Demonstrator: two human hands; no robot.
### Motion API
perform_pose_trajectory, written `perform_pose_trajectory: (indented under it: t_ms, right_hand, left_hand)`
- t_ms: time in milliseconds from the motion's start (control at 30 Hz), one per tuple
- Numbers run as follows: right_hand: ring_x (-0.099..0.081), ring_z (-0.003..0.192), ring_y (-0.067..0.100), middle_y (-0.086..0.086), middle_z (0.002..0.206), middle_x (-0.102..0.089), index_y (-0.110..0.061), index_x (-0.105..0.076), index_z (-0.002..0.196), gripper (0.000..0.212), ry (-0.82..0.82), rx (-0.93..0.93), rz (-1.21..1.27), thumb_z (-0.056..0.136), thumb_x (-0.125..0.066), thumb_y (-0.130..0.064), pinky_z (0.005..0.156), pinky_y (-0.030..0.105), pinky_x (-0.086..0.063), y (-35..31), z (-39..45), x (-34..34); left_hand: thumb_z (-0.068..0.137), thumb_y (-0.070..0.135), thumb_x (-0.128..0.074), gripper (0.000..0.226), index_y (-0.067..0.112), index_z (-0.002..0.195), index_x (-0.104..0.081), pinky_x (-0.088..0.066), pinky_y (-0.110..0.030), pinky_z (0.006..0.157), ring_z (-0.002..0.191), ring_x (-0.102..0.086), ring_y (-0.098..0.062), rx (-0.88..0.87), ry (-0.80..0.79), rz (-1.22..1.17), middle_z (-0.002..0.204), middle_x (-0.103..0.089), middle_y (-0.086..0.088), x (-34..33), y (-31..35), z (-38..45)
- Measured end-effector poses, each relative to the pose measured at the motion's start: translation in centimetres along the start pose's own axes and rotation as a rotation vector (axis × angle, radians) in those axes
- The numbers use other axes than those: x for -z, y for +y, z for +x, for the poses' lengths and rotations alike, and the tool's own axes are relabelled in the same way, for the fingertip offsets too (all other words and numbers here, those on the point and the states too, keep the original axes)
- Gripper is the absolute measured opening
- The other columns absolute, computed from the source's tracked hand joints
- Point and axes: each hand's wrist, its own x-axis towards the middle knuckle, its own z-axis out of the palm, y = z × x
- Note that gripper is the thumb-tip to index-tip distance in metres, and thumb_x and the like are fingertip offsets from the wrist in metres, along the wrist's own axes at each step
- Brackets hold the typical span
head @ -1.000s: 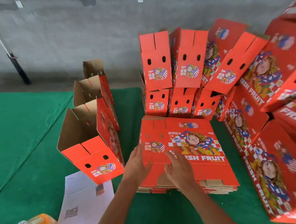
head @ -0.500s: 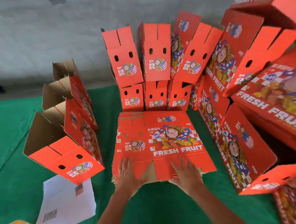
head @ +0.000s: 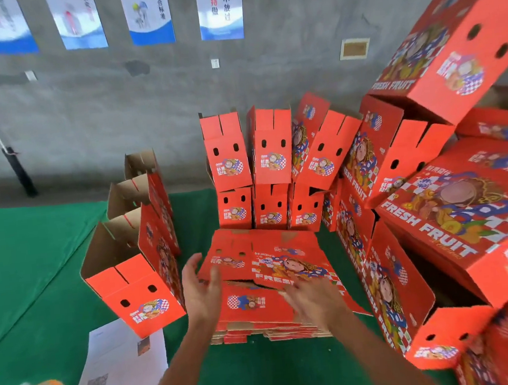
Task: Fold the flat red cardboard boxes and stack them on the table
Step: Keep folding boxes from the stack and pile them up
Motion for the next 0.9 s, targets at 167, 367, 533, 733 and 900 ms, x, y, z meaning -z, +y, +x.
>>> perform_pose_trajectory:
  t_ms: [167, 367, 533, 733, 900]
  right_hand:
    - [-0.063, 0.056, 0.015, -0.007, 0.077, -0.066, -0.017, -0.070, 0.101, 0.050, 0.232, -0.007, 0.036, 0.113, -0.025, -0.033, 0.049, 0.029, -0.050, -0.5, 1.3, 6.9]
    - [-0.059, 0.057, 0.020, -0.001, 0.058, -0.058, -0.018, -0.063, 0.073, 0.049, 0.364, -0.271, 0.275, 0.108, -0.038, -0.040, 0.057, 0.033, -0.039, 0.0, 1.6, 12.7]
    - [-0.039, 0.044, 0.012, -0.004, 0.042, -0.039, -0.020, -0.037, 0.049, 0.060, 0.549, -0.382, 0.634, 0.104, -0.053, -0.037, 0.055, 0.032, -0.033, 0.5, 2.0, 15.0]
    - [-0.047, 0.049, 0.013, -0.006, 0.054, -0.052, -0.028, -0.058, 0.061, 0.054, 0.601, -0.267, 1.043, 0.104, -0.049, -0.060, 0.052, 0.028, -0.036, 1.2, 0.0, 12.4]
    - [-0.052, 0.134, 0.023, 0.002, 0.136, -0.059, -0.018, -0.057, 0.138, 0.041, 0.636, -0.592, 1.112, 0.108, -0.044, -0.043, 0.109, 0.038, -0.042, 2.7, -1.0, 8.8]
  left_hand:
    - [0.096, 0.024, -0.074, 0.092, 0.021, 0.163, -0.012, -0.036, -0.039, 0.117, 0.157, -0.017, -0.017, -0.124, 0.005, -0.202, 0.169, -0.010, 0.008, -2.0, 8.3, 0.0]
    - [0.093, 0.050, -0.064, 0.056, 0.061, 0.140, -0.037, -0.046, -0.037, 0.107, 0.131, -0.052, 0.000, 0.059, -0.693, -0.096, 0.133, -0.057, 0.032, -2.8, 12.8, -5.0]
    - [0.084, 0.040, -0.071, 0.084, 0.050, 0.155, -0.027, -0.045, -0.039, 0.113, 0.132, -0.054, -0.005, -0.028, -0.836, -0.124, 0.140, -0.060, 0.017, -2.2, 15.8, -6.9]
    - [0.076, -0.016, -0.043, 0.071, 0.011, 0.141, -0.055, -0.054, -0.024, 0.067, 0.088, -0.069, -0.010, -0.123, -0.915, 0.152, 0.110, -0.073, 0.004, 0.7, 19.5, -3.7]
    - [0.077, -0.032, -0.037, 0.084, 0.008, 0.151, -0.051, -0.052, -0.025, 0.087, 0.144, -0.046, -0.015, -0.057, -1.004, 0.321, 0.152, -0.053, -0.009, 2.5, 19.4, -2.1]
